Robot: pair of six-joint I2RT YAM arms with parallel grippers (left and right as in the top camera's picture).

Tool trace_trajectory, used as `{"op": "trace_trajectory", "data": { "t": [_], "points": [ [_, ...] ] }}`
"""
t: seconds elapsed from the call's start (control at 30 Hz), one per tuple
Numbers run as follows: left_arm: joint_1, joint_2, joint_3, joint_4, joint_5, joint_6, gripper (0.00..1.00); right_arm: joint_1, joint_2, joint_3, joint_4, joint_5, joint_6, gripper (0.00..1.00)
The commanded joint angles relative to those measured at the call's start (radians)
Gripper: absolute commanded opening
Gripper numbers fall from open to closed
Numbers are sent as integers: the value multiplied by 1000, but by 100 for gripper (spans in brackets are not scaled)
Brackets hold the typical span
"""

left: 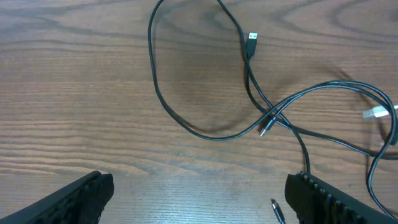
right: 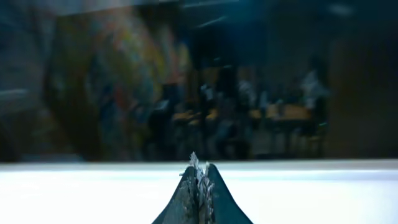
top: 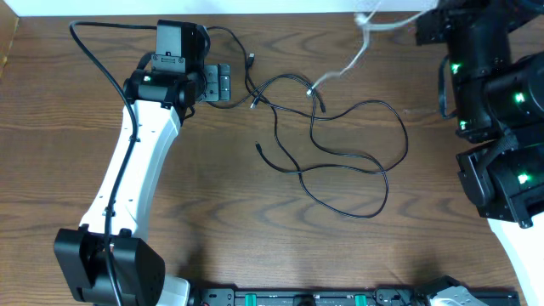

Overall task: Untangle cables
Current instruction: 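Lift the white cable with the right gripper and pull it to the right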

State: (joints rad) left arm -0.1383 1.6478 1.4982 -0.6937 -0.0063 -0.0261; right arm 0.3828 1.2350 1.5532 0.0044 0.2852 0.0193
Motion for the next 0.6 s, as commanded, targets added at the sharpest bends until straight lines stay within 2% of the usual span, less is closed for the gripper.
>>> {"op": "trace_trajectory", "data": {
  "t": [0.0,0.13,0.3,0.57],
  "points": [
    [0,5,-1,-2,-6,-2,93,-9,-5,-3,67,209,-150,1],
    [0,5,-1,-2,-6,-2,93,-39,-5,-3,157,310,-245,1],
    [1,5,-1,-2,-6,-2,93,-94,-5,-3,207,340,-325,1],
    [0,5,-1,-2,-6,-2,93,-117,40,-3,-62,255,-286,1]
  ]
}}
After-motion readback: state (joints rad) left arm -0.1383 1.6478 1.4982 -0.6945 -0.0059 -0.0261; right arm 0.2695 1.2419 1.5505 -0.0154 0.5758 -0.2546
